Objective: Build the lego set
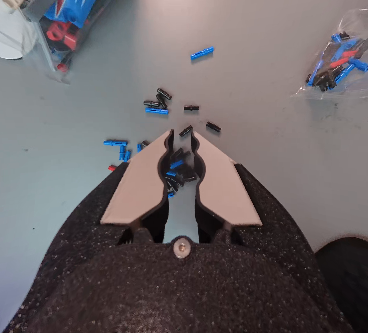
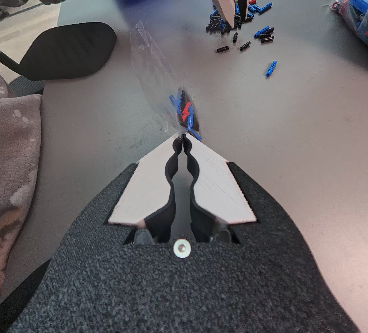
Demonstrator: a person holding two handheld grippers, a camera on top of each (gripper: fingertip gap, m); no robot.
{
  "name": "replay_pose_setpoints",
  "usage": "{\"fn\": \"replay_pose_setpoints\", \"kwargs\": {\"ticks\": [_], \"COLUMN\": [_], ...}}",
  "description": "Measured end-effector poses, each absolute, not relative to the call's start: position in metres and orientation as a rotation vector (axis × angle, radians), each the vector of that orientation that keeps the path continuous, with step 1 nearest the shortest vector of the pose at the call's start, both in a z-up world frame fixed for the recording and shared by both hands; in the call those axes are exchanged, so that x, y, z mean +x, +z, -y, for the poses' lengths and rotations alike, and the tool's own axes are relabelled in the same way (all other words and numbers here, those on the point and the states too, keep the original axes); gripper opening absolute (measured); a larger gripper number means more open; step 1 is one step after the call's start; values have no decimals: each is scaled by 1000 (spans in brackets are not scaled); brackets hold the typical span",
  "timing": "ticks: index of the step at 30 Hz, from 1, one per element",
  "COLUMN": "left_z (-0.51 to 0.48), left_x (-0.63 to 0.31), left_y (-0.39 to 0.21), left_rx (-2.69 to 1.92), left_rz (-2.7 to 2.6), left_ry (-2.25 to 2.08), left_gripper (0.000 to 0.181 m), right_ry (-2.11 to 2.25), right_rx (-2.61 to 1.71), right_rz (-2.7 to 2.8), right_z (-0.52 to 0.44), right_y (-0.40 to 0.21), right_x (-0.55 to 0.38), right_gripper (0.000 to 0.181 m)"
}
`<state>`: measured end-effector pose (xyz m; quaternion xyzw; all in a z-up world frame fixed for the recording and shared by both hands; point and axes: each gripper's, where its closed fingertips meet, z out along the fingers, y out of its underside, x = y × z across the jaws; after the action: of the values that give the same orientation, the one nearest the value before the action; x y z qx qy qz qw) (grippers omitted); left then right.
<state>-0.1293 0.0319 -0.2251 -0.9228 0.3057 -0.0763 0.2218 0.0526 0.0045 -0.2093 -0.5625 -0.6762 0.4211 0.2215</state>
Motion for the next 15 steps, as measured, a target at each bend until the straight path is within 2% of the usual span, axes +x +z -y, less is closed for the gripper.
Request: {"fn": "replay_pose_setpoints", "kwargs": {"ticks": [9, 15], "left_z": [-30, -1], "left_x": [-124, -18], "left_y": [-237, -137], "left_rx": [-2521, -2154], "left_rz": [-950, -1011], "left_ry": [-194, -719], "left_gripper": [4, 4], "right_ry": [1170, 1167], "right_rx": [-1559, -1579], "right_rz": [1867, 1854], "right_z": [-5, -6], "right_y": [-209, -210], "right_x": [53, 50], "right_gripper": [0, 0]}}
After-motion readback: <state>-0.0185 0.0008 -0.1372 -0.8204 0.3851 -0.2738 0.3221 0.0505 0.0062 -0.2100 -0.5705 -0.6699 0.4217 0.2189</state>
